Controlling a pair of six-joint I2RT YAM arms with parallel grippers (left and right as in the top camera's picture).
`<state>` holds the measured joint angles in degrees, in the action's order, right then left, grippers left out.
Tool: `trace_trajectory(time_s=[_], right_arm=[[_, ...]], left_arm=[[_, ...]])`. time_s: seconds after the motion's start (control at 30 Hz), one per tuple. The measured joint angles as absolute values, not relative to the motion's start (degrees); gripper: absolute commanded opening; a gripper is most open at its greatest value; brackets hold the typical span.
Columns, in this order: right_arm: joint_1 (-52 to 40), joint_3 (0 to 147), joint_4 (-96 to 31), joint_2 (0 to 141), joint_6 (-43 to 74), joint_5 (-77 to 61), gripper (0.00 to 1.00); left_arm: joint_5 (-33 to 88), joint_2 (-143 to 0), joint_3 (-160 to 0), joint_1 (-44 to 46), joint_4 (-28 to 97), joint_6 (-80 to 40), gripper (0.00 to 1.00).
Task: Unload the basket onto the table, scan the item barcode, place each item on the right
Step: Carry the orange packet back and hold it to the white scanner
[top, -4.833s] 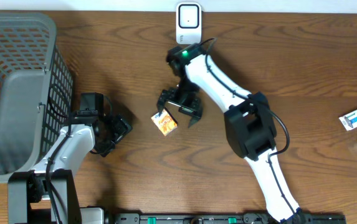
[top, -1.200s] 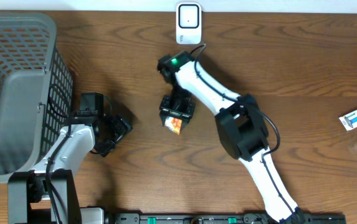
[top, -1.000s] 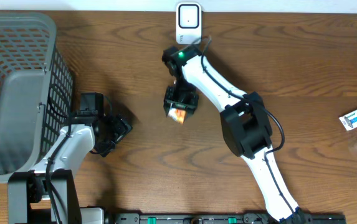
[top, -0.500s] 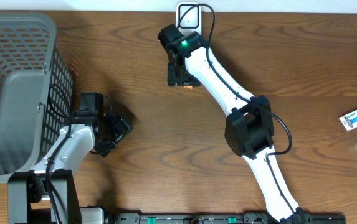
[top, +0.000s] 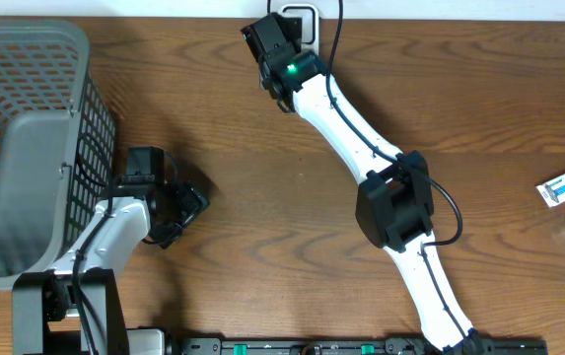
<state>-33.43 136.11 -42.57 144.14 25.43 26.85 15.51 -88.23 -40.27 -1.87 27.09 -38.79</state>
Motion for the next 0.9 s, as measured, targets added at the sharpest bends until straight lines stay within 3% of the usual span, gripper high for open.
trace_trajectory(time_s=[0.47,0.9], right_arm=[[-30.9,136.1,-24.9,144.6,17.8,30.9,0.69],[-29.4,136.1,-16.8,153.4,14.0,33.1,0.7]], left_arm=[[15.5,-88.2,-40.3,-1.9,27.1,-38.8,0.82],[15.5,-88.2,-40.3,-1.9,27.1,-38.8,0.83]])
